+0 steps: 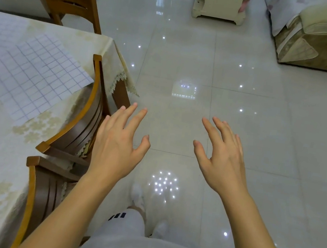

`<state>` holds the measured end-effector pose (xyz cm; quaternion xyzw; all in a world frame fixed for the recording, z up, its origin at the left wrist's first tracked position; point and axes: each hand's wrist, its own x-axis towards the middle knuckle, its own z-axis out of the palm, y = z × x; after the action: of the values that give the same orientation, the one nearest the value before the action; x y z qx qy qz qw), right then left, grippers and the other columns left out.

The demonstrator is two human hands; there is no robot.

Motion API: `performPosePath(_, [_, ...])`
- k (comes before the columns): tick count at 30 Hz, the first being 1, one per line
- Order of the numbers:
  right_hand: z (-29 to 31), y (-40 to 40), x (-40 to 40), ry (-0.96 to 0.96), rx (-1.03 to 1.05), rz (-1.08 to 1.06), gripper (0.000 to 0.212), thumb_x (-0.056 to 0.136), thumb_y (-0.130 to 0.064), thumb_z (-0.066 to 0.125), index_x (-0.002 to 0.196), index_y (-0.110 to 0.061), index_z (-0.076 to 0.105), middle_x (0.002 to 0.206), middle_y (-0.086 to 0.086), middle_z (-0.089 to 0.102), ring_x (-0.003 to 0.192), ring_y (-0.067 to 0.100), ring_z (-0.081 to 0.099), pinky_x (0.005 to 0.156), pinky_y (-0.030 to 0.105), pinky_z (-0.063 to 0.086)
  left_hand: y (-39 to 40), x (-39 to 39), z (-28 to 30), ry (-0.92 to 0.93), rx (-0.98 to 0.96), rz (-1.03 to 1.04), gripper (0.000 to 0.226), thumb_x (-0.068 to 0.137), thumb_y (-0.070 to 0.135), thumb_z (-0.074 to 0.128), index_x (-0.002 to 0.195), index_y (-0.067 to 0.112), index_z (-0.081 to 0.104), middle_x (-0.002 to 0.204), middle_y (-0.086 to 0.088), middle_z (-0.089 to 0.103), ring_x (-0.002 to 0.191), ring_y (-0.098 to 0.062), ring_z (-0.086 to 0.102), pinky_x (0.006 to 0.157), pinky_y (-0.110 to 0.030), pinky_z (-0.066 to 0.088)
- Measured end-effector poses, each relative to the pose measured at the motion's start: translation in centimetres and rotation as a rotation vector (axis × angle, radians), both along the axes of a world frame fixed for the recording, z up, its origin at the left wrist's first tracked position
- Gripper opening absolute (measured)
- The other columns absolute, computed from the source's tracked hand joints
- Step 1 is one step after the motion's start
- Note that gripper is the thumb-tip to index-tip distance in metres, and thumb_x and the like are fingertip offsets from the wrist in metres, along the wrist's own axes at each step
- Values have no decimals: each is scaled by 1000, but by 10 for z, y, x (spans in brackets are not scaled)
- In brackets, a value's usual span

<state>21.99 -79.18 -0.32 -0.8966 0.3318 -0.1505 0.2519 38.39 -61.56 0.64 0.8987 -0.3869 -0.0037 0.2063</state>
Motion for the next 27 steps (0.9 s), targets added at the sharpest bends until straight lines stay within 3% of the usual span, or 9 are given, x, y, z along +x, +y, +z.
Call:
performPosePath(10, [-5,-76,103,14,9,-1,55,96,-40,51,148,-27,43,155,1,39,147,23,29,121,53,18,-72,104,-8,-11,-40,11,60,92,45,48,149,26,41,156,-1,39,145,-24,33,114,-54,35])
performPosePath(20, [12,-147,260,22,-19,4,57,94,-45,45,148,-27,44,155,0,39,147,21,30,122,50,18,-162,251,-7,18,-53,-41,61,92,46,49,149,28,40,157,1,38,145,-23,33,115,-54,34])
performPosePath(27, [4,-183,318,57,-44,31,58,95,-48,41,148,-26,44,154,1,41,145,24,33,117,56,27,-199,311,-20,67,-36,-47,62,93,49,46,150,30,37,159,2,35,146,-23,31,115,-54,33])
